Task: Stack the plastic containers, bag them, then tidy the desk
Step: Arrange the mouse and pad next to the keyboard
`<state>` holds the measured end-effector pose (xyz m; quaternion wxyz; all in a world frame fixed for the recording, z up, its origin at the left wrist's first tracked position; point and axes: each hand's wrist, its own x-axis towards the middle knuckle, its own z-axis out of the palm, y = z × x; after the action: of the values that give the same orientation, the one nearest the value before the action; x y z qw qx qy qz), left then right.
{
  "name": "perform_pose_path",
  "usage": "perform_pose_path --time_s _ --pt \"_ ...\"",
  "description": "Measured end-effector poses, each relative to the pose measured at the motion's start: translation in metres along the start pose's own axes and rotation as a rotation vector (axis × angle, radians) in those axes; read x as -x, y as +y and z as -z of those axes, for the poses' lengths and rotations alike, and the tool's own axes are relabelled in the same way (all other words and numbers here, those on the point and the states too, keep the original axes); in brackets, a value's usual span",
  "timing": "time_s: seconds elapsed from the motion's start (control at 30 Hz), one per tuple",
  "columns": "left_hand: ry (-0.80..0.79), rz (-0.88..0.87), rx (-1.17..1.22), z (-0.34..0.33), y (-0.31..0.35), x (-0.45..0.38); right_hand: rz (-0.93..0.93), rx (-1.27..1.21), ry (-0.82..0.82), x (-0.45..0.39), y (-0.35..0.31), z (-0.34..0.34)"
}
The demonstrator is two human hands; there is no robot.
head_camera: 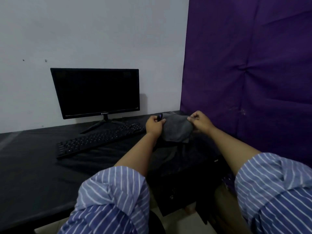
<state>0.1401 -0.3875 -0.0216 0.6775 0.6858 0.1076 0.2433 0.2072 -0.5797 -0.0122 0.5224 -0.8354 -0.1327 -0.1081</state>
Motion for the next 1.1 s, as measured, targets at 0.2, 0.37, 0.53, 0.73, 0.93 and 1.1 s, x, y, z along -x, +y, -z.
perform_pose_path --time_s 0.2,0.37,0.53,0.73,0.93,1.1 --pt "-0.049 0.109 0.139 -0.007 -0.002 -0.047 0.033 -0.006 0.039 -0.041 -0.002 -0.010" --pt "-0.040 0.122 0.092 -0.008 -0.006 -0.083 0.009 0.017 0.027 -0.086 0.008 -0.029" --pt "-0.015 0.163 -0.009 -0.012 -0.035 -0.138 0.002 0.032 0.001 -0.133 0.021 -0.054" --pt "-0.064 0.238 -0.037 -0.021 -0.057 -0.192 -0.041 0.071 -0.010 -0.184 0.040 -0.078" --pt "-0.051 0.307 -0.046 -0.031 -0.077 -0.239 -0.090 0.108 -0.079 -0.236 0.064 -0.103" --pt "-0.019 0.328 -0.097 -0.040 -0.091 -0.278 -0.112 0.119 -0.141 -0.278 0.079 -0.119"
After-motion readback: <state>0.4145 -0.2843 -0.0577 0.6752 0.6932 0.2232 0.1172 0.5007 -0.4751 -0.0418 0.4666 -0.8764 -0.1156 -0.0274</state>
